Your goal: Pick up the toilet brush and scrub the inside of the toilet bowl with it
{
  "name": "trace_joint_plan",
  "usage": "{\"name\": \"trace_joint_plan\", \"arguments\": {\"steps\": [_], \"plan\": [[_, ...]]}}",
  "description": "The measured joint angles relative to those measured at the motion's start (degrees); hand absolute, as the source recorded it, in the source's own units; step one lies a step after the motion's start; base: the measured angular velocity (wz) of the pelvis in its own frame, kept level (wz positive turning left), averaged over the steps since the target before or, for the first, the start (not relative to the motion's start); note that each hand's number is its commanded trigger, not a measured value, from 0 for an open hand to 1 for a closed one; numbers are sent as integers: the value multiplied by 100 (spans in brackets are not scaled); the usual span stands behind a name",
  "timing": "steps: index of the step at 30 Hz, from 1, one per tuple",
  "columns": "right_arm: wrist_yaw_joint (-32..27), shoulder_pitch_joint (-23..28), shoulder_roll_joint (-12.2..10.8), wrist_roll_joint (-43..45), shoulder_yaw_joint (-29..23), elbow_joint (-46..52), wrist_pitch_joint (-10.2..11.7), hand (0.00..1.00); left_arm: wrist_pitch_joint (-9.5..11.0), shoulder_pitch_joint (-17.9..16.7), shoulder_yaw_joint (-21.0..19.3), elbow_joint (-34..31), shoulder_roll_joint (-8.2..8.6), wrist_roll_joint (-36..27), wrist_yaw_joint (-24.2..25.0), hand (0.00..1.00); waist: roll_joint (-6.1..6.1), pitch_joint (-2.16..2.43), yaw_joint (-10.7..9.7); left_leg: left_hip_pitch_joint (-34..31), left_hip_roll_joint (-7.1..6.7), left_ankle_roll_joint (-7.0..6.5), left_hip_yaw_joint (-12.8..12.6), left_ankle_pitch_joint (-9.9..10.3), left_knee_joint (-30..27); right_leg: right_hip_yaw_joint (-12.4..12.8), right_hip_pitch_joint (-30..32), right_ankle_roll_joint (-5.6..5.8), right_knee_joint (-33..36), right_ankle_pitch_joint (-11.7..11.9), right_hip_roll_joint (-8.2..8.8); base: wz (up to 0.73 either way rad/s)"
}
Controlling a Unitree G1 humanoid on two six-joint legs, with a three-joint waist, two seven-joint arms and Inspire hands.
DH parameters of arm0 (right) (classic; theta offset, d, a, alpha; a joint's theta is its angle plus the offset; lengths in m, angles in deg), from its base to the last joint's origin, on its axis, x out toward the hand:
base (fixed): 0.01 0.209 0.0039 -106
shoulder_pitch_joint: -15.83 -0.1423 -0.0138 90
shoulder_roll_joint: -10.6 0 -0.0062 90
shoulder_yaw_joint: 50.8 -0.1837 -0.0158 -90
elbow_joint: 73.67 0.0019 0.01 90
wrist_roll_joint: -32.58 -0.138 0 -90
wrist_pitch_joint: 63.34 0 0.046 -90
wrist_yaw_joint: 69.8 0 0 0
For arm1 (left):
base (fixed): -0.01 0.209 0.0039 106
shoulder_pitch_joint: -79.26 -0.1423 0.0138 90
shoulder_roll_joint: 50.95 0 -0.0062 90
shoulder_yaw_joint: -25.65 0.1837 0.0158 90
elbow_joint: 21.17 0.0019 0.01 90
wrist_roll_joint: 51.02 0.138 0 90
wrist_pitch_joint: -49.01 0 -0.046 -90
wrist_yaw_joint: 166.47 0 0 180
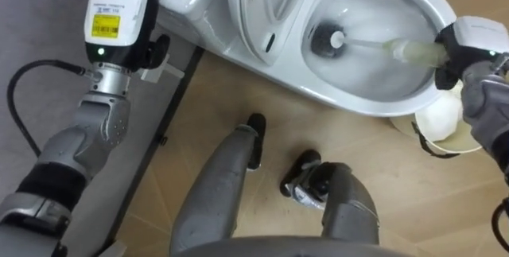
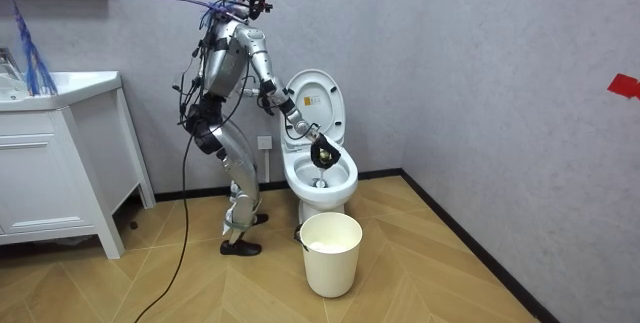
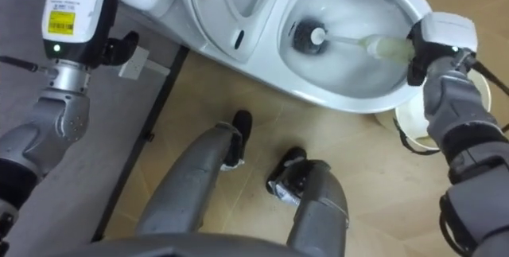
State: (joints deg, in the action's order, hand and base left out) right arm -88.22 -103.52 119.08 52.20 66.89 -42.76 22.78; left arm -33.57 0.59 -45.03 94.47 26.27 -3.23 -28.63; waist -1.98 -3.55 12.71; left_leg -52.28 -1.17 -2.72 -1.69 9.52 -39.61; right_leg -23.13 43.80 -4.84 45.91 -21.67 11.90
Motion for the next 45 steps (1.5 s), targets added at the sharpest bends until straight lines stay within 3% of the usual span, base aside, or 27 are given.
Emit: {"name": "trace_joint_plan", "arguments": {"steps": [7,13,17,23,29,33,35,38,40,45], "plan": [[-525,-41,-39,-1256,-285,-114,5,100,-335,-169,-2,-43,7,-110,-119,0,-1,-2,-281,31,-22,-9,-63,-3,-112,43,12,12,141,-43,76,0],[-742,-41,-68,-1344,-328,-116,5,100,-607,-222,-1,-28,90,-100,-127,0,1,-1,-367,104,-40,-26,-94,-13,-63,91,-12,15,204,-55,105,0],[-769,-42,-95,-1195,-453,-86,0,100,-665,-243,-1,-32,155,-82,-122,0,3,0,-362,115,-39,-29,-102,-11,-63,97,-24,19,205,-51,103,0],[-781,110,-128,-322,-418,302,-82,100,-753,-312,-1,20,178,-81,-85,0,20,8,-335,232,-7,-31,-157,-8,10,152,-74,13,165,-46,89,-5],[-665,310,-225,1023,-105,463,-128,100,-771,-366,12,101,174,-91,118,0,178,10,-206,437,64,11,-126,16,28,91,-349,-17,-29,-22,-31,-2],[-417,469,-224,1570,89,662,-379,100,-765,-357,14,91,157,-90,259,0,299,32,-98,452,76,23,-125,27,36,87,-368,-18,-56,-22,-51,0],[-324,471,-202,1642,153,738,-405,100,-755,-365,16,94,156,-117,290,0,342,59,-97,453,80,27,-118,26,64,88,-381,-16,-105,-4,-94,-2],[-163,506,-178,1938,248,1085,-506,100,-736,-370,18,66,159,-228,294,0,379,62,-98,434,110,47,-107,24,104,37,-401,-51,-187,21,-149,-3],[-94,628,-147,2188,250,1418,-619,100,-722,-367,17,51,177,-291,293,0,490,63,-91,418,177,76,-18,39,84,-75,-501,-73,-337,59,-249,6],[103,1112,-105,2598,242,2364,-937,100,-722,-490,5,9,173,-345,237,0,511,77,-62,447,248,138,-9,11,222,-77,-542,-103,-575,142,-379,-4]]}}
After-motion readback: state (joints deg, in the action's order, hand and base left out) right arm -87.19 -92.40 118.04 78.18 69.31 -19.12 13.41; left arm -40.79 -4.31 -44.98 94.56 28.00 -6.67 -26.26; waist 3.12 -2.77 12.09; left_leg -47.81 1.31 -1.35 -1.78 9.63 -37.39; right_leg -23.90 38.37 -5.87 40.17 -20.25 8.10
